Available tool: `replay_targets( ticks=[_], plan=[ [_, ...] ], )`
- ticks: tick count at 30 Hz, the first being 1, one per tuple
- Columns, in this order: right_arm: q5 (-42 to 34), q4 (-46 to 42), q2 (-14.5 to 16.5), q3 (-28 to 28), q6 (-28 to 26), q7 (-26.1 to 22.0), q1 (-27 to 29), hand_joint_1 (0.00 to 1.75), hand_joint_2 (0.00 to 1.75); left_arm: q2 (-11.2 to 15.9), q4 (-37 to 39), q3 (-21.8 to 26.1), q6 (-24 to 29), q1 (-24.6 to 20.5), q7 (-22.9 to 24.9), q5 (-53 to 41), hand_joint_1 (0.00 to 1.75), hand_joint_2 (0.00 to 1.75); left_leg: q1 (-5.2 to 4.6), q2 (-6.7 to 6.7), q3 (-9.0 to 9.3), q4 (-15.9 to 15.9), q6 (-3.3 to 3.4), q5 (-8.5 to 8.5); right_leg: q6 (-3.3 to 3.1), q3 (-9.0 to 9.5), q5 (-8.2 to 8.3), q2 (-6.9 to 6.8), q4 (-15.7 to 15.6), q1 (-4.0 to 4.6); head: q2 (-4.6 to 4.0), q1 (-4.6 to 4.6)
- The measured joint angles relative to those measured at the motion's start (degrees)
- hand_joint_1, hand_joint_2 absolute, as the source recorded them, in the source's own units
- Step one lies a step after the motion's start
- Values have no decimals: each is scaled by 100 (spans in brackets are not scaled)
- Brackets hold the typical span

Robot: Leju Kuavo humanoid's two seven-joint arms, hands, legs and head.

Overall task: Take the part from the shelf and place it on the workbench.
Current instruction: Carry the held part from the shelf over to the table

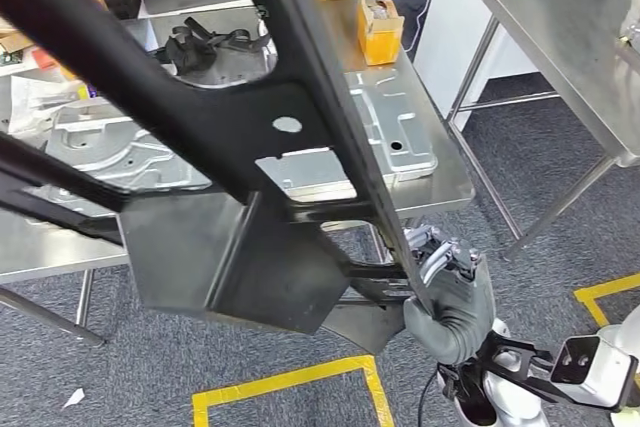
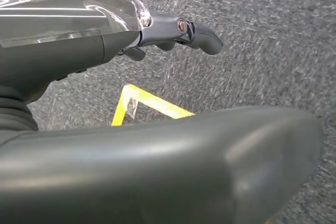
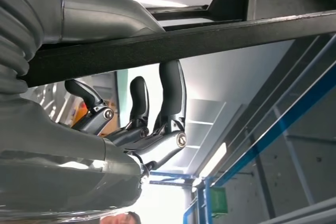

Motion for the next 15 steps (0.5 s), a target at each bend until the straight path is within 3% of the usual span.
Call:
replay_targets(
  ticks=[1,4,5,6,8,10,15],
  plan=[
    [5,0,-4,0,2,-14,-3,175,175,1,0,0,-2,-6,-7,0,0,0,-3,10,-151,266,-5,-59,-21,65,-18,-35,-38,-13,0,-3],
    [-52,8,-18,0,23,-35,-3,175,175,3,0,0,-3,3,-9,0,0,0,-9,28,-847,1268,-26,-420,-63,197,-134,-93,-61,-3,0,-5],
    [-87,11,-20,0,37,-36,1,175,175,3,0,0,-3,16,-6,0,0,0,-10,31,-992,1388,-33,-453,-62,253,-181,-96,-61,0,0,-4],
    [-121,14,-22,0,48,-36,5,175,175,3,0,0,-2,28,-4,0,0,0,-9,35,-1038,1310,-38,-356,-56,323,-234,-98,-61,2,0,-5],
    [-164,19,-22,0,61,-36,9,175,175,6,0,0,2,41,-2,0,0,0,-10,61,-903,689,-25,167,-30,492,-357,-105,-62,1,0,-5],
    [-178,28,-25,0,71,-36,12,175,175,8,0,0,5,32,9,1,0,0,-34,120,-777,154,11,513,24,603,-463,-110,-51,10,0,-9],
    [-194,42,-39,-20,103,-36,18,175,175,4,0,0,10,28,23,0,0,0,-39,112,-663,-12,160,497,188,654,-615,-78,79,14,0,4]
  ],
)
